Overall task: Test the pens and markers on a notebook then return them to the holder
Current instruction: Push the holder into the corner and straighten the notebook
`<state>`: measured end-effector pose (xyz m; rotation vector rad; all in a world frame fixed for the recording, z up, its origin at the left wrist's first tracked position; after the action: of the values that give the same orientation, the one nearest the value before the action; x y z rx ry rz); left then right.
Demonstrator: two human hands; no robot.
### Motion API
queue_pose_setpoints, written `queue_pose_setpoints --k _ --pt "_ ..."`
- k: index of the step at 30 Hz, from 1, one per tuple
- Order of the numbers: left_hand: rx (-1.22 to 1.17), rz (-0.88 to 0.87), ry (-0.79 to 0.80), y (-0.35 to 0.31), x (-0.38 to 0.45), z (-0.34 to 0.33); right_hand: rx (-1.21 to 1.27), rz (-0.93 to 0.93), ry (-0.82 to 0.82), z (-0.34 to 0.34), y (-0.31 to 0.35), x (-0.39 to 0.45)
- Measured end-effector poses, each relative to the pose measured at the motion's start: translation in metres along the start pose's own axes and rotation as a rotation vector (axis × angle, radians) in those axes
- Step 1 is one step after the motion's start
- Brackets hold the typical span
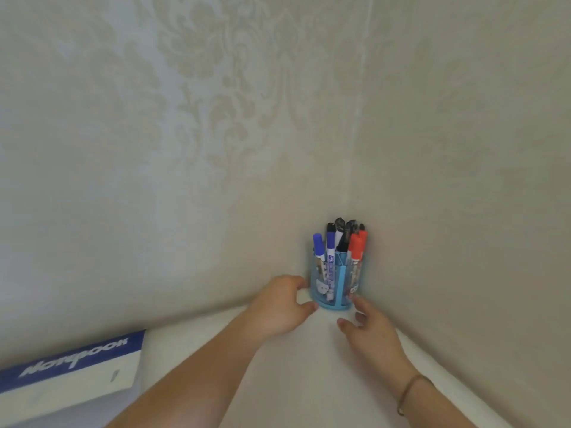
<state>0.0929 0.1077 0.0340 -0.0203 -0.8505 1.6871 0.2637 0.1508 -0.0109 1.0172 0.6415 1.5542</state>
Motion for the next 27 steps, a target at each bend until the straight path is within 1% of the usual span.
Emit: queue_pose_setpoints --k 1,2,3,5,6,8,10,11,13,15,17,19,20,21,23,24,25,26,27 --pt "0.098 -0.058 -0.024 0.001 -0.009 0.023 -0.018 0.027 -0.044 0.001 0.006 -0.008" --pt "0.183 -0.08 -0.051 0.007 -0.019 0.049 -0.025 0.066 -0.079 0.001 0.014 -0.018" --pt "0.259 -0.059 -0.076 0.017 -0.031 0.076 -0.014 0.108 -0.092 -0.002 0.024 -0.03" --pt "0.457 0.08 -0.078 0.051 -0.061 0.126 0.017 0.177 -0.058 -0.014 0.043 -0.057" --pt "0.579 0.161 -0.044 0.069 -0.081 0.146 0.023 0.207 -0.027 -0.023 0.053 -0.071" --pt "0.747 0.305 0.097 0.099 -0.124 0.166 0.028 0.271 0.032 -0.042 0.069 -0.098" --pt "0.747 0.409 0.22 0.117 -0.159 0.16 0.036 0.329 0.094 -0.062 0.081 -0.124" --pt "0.731 0.432 0.227 0.121 -0.17 0.154 0.022 0.367 0.12 -0.071 0.085 -0.136" --pt "0.707 0.435 0.165 0.119 -0.181 0.144 -0.043 0.445 0.157 -0.083 0.087 -0.155" --pt "0.68 0.367 0.126 0.106 -0.187 0.135 -0.066 0.473 0.167 -0.083 0.083 -0.163" --pt "0.605 0.211 0.123 0.082 -0.193 0.124 -0.03 0.439 0.132 -0.069 0.079 -0.158" --pt "0.439 0.028 0.173 0.056 -0.2 0.112 -0.016 0.418 0.093 -0.045 0.074 -0.146" --pt "0.339 -0.053 0.238 0.044 -0.206 0.106 -0.021 0.43 0.106 -0.032 0.07 -0.141" --pt "0.253 -0.116 0.333 0.034 -0.213 0.1 -0.027 0.452 0.146 -0.021 0.066 -0.135" --pt "0.176 -0.213 0.513 0.025 -0.224 0.096 -0.082 0.512 0.34 -0.002 0.055 -0.136" --pt "0.188 -0.268 0.544 0.025 -0.226 0.097 -0.142 0.585 0.43 0.005 0.049 -0.139" --pt "0.226 -0.317 0.531 0.027 -0.225 0.101 -0.22 0.671 0.479 0.012 0.042 -0.142" --pt "0.266 -0.335 0.499 0.029 -0.223 0.105 -0.308 0.726 0.52 0.019 0.032 -0.146" --pt "0.314 -0.328 0.458 0.032 -0.219 0.109 -0.413 0.788 0.521 0.026 0.025 -0.151"
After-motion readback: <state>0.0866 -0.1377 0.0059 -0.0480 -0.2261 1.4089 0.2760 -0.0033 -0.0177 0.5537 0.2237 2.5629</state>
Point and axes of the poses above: each hand's wrist, its own x-axis towards the middle knuckle, its own z-axis out of the back of the hand, y = z × x, the point moved 6 cm from there along x, towards the middle knuckle, and after that the axes turned 15 degrees about -y, right-handed, at the moved point
